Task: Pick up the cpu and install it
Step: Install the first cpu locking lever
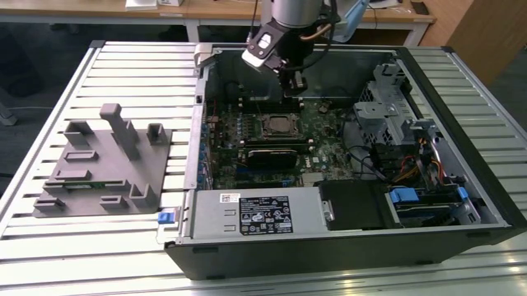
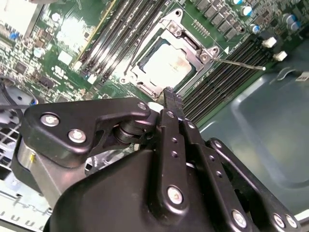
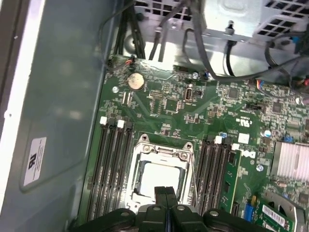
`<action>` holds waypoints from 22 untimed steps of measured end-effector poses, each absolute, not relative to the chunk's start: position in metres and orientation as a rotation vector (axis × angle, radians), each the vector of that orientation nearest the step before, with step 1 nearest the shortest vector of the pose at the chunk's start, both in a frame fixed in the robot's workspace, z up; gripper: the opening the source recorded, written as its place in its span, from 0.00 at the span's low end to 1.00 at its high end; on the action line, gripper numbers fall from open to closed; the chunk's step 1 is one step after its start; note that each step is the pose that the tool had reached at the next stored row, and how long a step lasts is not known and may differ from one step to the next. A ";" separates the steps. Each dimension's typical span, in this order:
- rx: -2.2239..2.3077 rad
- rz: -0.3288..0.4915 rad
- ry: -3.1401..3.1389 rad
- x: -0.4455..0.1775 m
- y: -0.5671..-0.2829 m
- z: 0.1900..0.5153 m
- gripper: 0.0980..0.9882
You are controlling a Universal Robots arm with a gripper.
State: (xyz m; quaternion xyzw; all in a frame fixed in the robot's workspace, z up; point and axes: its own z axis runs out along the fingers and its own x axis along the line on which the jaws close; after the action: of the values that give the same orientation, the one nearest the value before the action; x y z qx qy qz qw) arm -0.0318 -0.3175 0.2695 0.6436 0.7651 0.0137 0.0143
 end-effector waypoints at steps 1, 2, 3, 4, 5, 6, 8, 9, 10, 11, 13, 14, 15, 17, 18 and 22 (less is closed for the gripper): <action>1.988 0.043 2.395 -0.032 -0.318 0.269 0.01; 1.972 0.043 2.409 -0.032 -0.318 0.269 0.01; 1.956 0.044 2.422 -0.032 -0.318 0.269 0.01; 1.941 0.044 2.434 -0.032 -0.318 0.269 0.01; 1.927 0.044 2.446 -0.032 -0.318 0.269 0.01; 1.908 0.044 2.460 -0.032 -0.318 0.269 0.01; 1.866 0.045 2.493 -0.032 -0.318 0.269 0.01; 1.845 0.045 2.509 -0.032 -0.318 0.269 0.01; 1.826 0.046 2.524 -0.032 -0.318 0.269 0.01; 1.808 0.046 2.536 -0.032 -0.318 0.269 0.01; 1.781 0.047 2.556 -0.032 -0.318 0.269 0.01; 1.769 0.047 2.564 -0.032 -0.318 0.269 0.01; 1.758 0.047 2.572 -0.032 -0.318 0.269 0.01; 1.739 0.047 2.585 -0.032 -0.318 0.269 0.01; 1.729 0.047 2.592 -0.032 -0.318 0.269 0.01; 1.691 0.048 2.618 -0.032 -0.318 0.269 0.01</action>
State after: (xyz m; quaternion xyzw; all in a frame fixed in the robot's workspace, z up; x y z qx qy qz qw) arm -0.0318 -0.3175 0.2695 0.5425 0.8398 0.0153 0.0125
